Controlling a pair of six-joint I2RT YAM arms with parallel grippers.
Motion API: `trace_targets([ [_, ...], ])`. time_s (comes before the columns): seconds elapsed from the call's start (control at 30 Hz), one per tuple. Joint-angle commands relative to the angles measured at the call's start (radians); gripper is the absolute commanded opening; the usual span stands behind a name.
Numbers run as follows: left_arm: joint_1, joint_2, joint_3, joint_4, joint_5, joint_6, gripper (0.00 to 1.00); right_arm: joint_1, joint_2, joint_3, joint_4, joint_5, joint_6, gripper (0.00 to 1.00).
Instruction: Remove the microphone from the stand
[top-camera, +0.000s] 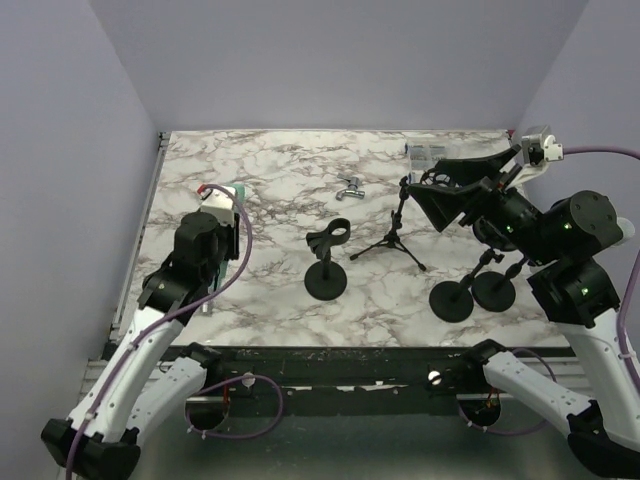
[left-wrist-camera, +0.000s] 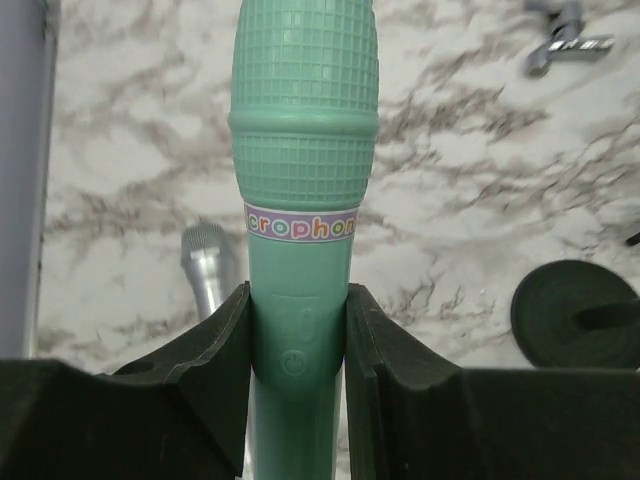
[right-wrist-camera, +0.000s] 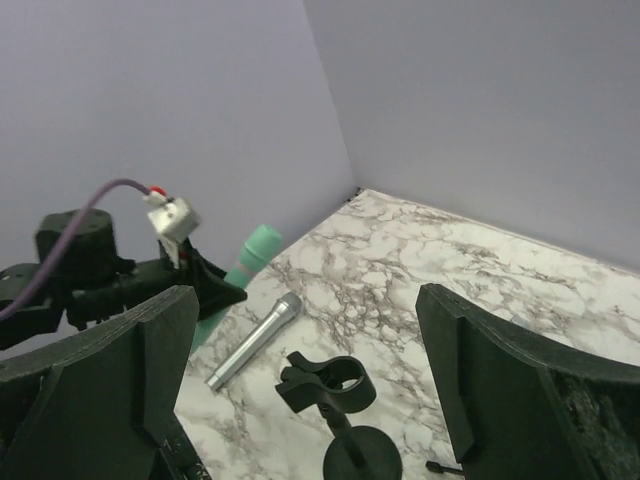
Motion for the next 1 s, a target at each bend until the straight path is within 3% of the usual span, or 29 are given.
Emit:
trace_targets([
  [0.0, 0.093, 0.117, -0.071, -0.077, -0.022, -0.198, 0.00, 0.001, -0.005, -0.012, -0.008, 0.027, -0.004, 1.00],
  [0.33, 0.132, 0.311, -0.147, 0.010, -0.063, -0.179, 0.00, 0.001, -0.003, -0.017, -0.014, 0.039, -0.005, 1.00],
  [0.43, 0.149, 0.355, -0.146, 0.019, -0.013, -0.197, 0.00, 0.001, 0.001, -0.018, -0.016, 0.037, -0.006, 1.00],
  [0.6, 0.163, 0.449, -0.112, 0.003, -0.039, -0.189, 0.00, 0.001, -0.003, -0.024, -0.018, 0.044, -0.009, 1.00],
  [0.97, 0.235, 0.640, -0.028, -0.094, 0.051, -0.222, 0.00, 0.001, -0.002, -0.012, -0.032, 0.054, -0.020, 1.00],
])
